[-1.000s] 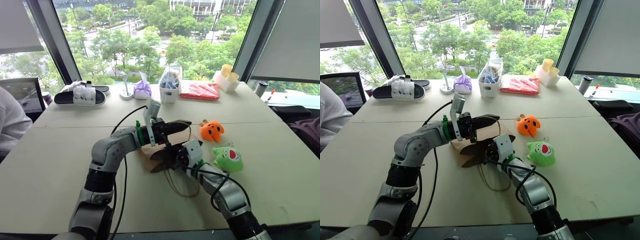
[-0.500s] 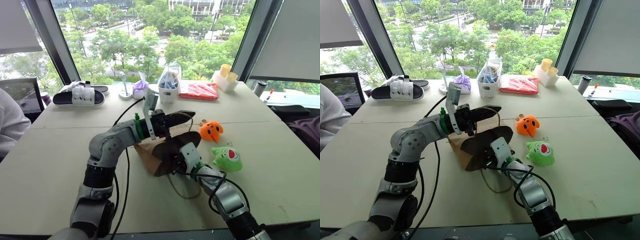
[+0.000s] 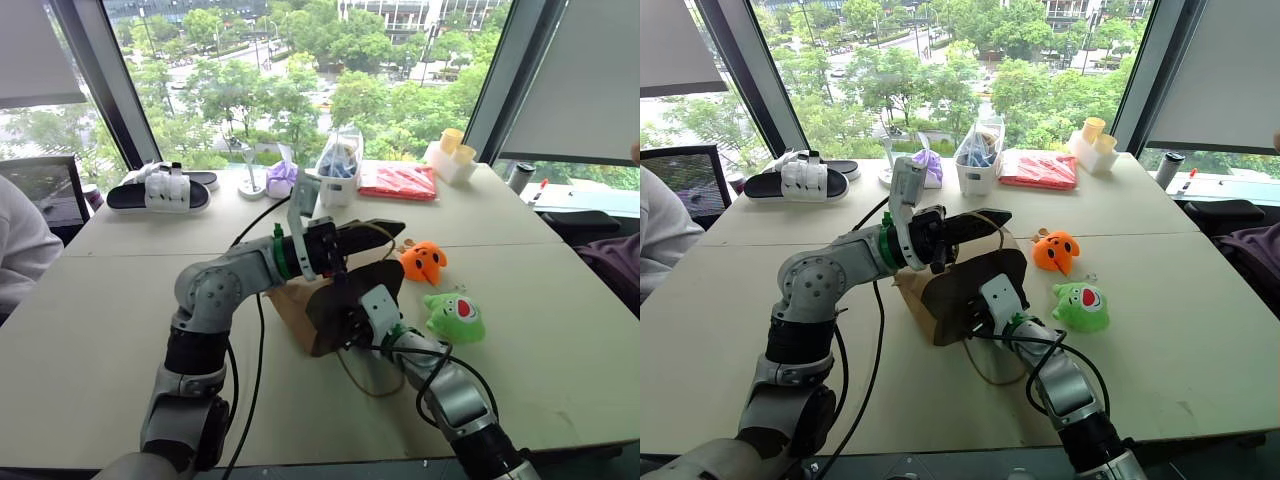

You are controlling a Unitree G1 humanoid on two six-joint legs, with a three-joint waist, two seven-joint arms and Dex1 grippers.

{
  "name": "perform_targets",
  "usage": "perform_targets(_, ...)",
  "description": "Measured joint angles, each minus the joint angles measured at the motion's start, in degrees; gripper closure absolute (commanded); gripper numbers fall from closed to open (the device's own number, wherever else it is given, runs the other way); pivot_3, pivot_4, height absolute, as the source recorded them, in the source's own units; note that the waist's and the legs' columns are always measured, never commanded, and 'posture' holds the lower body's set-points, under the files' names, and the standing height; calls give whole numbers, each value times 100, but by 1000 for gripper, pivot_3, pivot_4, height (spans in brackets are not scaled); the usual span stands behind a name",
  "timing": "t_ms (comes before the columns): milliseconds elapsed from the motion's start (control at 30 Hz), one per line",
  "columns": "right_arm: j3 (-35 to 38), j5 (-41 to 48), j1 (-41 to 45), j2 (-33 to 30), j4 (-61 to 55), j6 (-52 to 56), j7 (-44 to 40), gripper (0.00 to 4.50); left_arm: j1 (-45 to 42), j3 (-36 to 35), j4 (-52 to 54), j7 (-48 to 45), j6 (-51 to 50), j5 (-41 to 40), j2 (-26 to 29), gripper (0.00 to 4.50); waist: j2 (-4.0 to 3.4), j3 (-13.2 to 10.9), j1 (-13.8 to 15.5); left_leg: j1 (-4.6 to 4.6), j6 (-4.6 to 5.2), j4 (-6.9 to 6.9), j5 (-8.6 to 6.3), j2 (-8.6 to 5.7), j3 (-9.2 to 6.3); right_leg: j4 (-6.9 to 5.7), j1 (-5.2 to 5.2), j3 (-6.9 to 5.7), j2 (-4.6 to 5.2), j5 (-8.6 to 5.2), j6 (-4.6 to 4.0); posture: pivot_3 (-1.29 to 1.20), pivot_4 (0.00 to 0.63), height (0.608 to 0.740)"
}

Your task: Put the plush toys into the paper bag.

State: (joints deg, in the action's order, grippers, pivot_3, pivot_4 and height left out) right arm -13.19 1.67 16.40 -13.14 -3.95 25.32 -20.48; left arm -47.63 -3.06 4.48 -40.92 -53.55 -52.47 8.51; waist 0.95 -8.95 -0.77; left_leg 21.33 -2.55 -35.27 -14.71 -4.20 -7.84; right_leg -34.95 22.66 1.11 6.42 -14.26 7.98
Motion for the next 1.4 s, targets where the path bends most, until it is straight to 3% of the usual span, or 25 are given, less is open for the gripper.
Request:
perform_targets(133, 315, 686, -252, 60, -1349, -56, -330, 4500, -69, -68, -582, 37, 282, 196, 22, 4491, 0, 0, -2, 3, 0, 0, 0, 1, -4, 2, 2, 0, 0, 0, 1, 0, 150, 740)
perform_targets(333, 1142, 1827, -992, -449, -3548, 1388, -432, 4500, -154, -60, -977, -153, 540, 388, 142, 4491, 5, 2, 21, 5, 1, -1, -1, -1, -11, 6, -3, -3, 1, 0, 1, 0, 150, 740)
perform_targets(467, 2535, 3419, -1051, -487, -4274, 2145, -210, 3237, -160, 4, -1077, -288, 565, 467, 117, 4500, 5, 2, 19, 2, 3, 1, -2, 1, -12, 7, -7, -2, 2, -1, 0, 0, 150, 740)
perform_targets(533, 3363, 4361, -1064, -667, -4299, 2335, -23, 2235, -159, 18, -1082, -343, 569, 509, 102, 4500, 5, 2, 22, 1, 5, 0, -3, 1, -8, 11, -12, -3, 2, -1, 0, 0, 150, 740)
perform_targets(667, 4348, 4708, -1010, -1216, -3708, 2313, 256, 306, -156, 69, -1086, -414, 572, 571, 51, 4500, 5, 1, 27, 2, 8, -1, -4, -1, 3, 16, -14, -2, 3, -1, 0, 0, 150, 740)
perform_targets(700, 4432, 4592, -1058, -1435, -3497, 2297, 263, 14, -155, 69, -1086, -422, 572, 579, 44, 4500, 5, 1, 30, 2, 9, 0, -4, -1, 3, 16, -13, -3, 3, -1, 0, 0, 150, 740)
perform_targets(833, 3878, 3760, -1242, -2293, -2567, 2380, 260, 14, -140, 119, -1083, -469, 575, 627, 24, 4500, 6, 1, 3, 0, 10, 0, -4, 1, 12, 16, -12, 0, 3, -1, 0, 0, 150, 740)
perform_targets(1033, 2715, 2909, -535, -2096, -910, 2384, 420, 14, -26, 228, -997, -483, 634, 701, -48, 4500, 2, 2, -1, -1, 9, -1, -3, 4, 17, 11, -8, 7, 2, -1, -1, 0, 150, 740)
perform_targets(1133, 2487, 2507, -229, -2063, -282, 2325, 591, 868, 13, 232, -938, -465, 760, 785, -41, 4500, 3, 2, 33, 2, 9, -3, -3, 0, 14, 17, -11, 6, 5, -1, 0, 0, 150, 740)
perform_targets(1300, 2400, 2286, -135, -2067, -133, 2233, 500, 3166, 76, 225, -892, -383, 830, 857, -15, 4500, 6, 4, 35, 2, 9, -6, -3, -1, 10, 38, -26, 4, 4, 1, 1, 0, 150, 740)
perform_targets(1400, 2406, 2229, -132, -2067, -158, 2205, 421, 4285, 76, 222, -876, -349, 891, 858, -16, 4500, 6, 4, 22, -1, 9, -7, -3, 0, 10, 39, -30, 3, 4, 1, 1, 0, 150, 740)
